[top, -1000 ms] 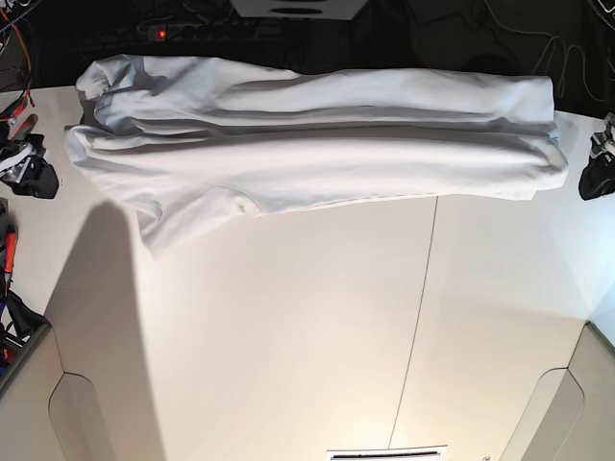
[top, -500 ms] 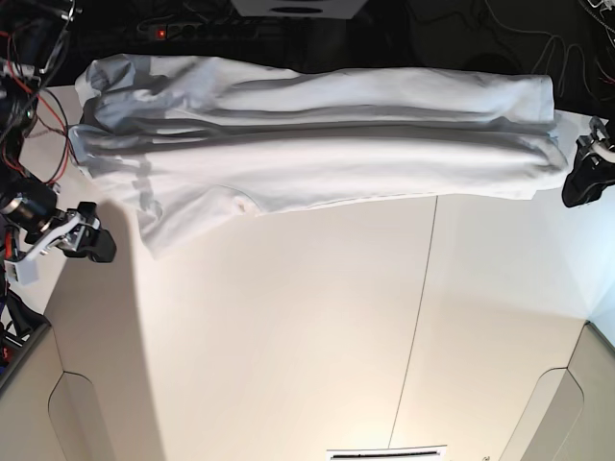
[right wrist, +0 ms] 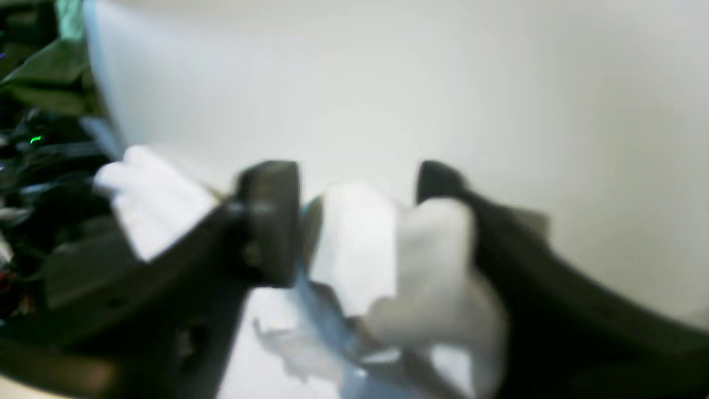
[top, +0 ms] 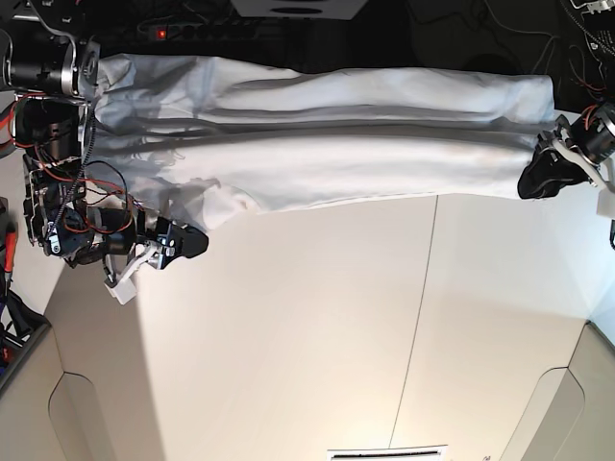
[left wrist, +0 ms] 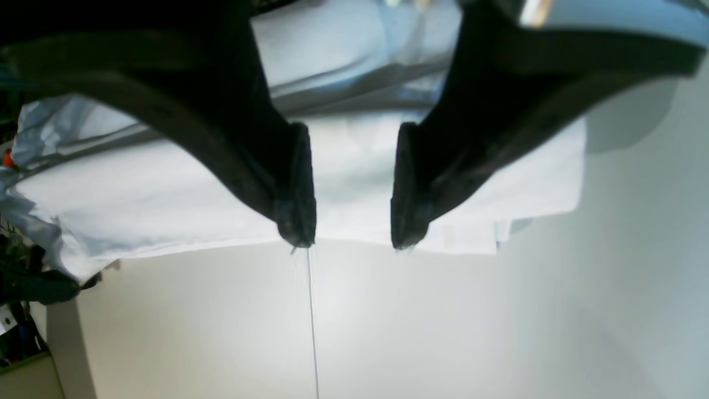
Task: Layout the t-shirt on the table in an organized manner, then fold the t-shirt properly
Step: 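Grasp the folded strip at both ends with both grippers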
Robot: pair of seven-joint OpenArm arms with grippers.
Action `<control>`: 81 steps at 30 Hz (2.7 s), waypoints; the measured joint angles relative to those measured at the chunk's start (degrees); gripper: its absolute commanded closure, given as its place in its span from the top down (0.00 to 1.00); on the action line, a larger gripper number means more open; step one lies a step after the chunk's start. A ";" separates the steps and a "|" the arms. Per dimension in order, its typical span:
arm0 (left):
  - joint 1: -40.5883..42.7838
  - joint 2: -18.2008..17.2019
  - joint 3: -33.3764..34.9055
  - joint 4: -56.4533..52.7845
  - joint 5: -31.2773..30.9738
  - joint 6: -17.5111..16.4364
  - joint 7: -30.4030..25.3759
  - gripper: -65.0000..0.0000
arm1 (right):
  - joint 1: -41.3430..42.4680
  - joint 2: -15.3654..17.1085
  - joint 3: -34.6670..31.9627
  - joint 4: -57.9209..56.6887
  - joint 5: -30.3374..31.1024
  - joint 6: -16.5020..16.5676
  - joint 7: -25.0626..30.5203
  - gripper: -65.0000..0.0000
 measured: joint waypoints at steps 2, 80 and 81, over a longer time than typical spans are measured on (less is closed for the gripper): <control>-0.04 0.02 0.00 0.00 -0.22 0.00 0.00 0.40 | 0.02 -0.31 -0.02 0.00 2.54 0.02 0.11 0.00; 1.03 -0.13 17.86 0.02 -3.54 0.00 3.98 0.29 | -40.70 -6.60 8.85 59.71 19.76 2.19 -16.63 0.17; 1.05 -0.13 16.55 0.02 -3.52 0.00 3.56 0.29 | -40.65 -6.60 8.85 61.75 20.70 2.21 -16.61 0.13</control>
